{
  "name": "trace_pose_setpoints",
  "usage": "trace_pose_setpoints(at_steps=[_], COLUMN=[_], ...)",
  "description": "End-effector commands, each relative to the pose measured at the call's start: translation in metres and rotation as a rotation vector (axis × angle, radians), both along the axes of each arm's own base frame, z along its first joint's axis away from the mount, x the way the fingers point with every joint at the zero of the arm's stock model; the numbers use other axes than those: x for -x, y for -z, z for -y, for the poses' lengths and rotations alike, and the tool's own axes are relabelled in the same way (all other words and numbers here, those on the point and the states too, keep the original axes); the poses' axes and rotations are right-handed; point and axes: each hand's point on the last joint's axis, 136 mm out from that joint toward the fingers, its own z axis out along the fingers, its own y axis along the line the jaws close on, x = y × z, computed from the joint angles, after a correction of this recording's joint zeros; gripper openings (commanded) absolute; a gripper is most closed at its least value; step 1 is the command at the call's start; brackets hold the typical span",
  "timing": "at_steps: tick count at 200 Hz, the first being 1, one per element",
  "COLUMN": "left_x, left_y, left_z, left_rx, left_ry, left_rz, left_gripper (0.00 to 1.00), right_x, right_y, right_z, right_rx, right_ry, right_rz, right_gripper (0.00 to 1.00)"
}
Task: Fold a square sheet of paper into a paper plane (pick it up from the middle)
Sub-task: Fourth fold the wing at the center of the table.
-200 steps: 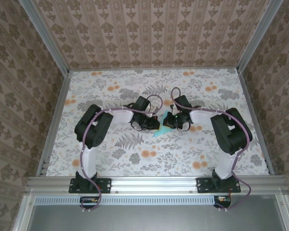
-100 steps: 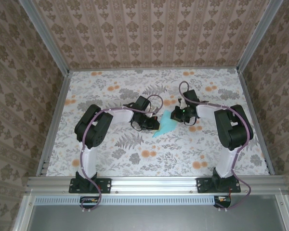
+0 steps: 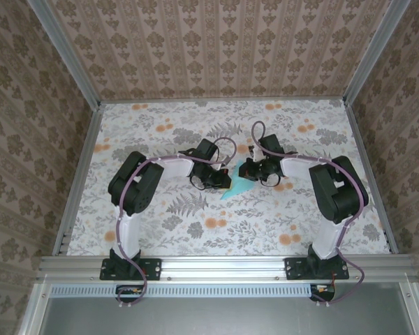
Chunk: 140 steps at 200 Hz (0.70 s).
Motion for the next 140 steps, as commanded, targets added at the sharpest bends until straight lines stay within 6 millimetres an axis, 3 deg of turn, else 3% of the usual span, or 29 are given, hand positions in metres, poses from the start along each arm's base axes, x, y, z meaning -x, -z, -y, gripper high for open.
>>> trace_pose_setpoints(at_steps=[1,42,82,140], left_x=[0.014,0.011,0.005,0.002], left_y=[0.039,0.028,0.008,-0.003], left_z=[-0.031,-0.021,-0.005,0.001], left_rx=[-0.162,-0.093,0.002,0.048], left_ry=[-0.027,-0.013,0.006,0.010], left_rz=[-0.080,-0.069,-0.052,-0.044], left_gripper=[0.00,0.00,0.00,0.00], right_x=[0.008,0.002,0.005,-0.001], right_y=[0.009,-0.015,-0.001,0.008], right_z=[0.000,0.023,0.037,0.028], right_rx=[-0.007,0.089,0.160,0.156], right_ry=[-0.016,0.096,0.178,0.176], right_rz=[-0.026,0.022,-0.056,-0.095], right_gripper=[0.08,0.13,0.22,0.30])
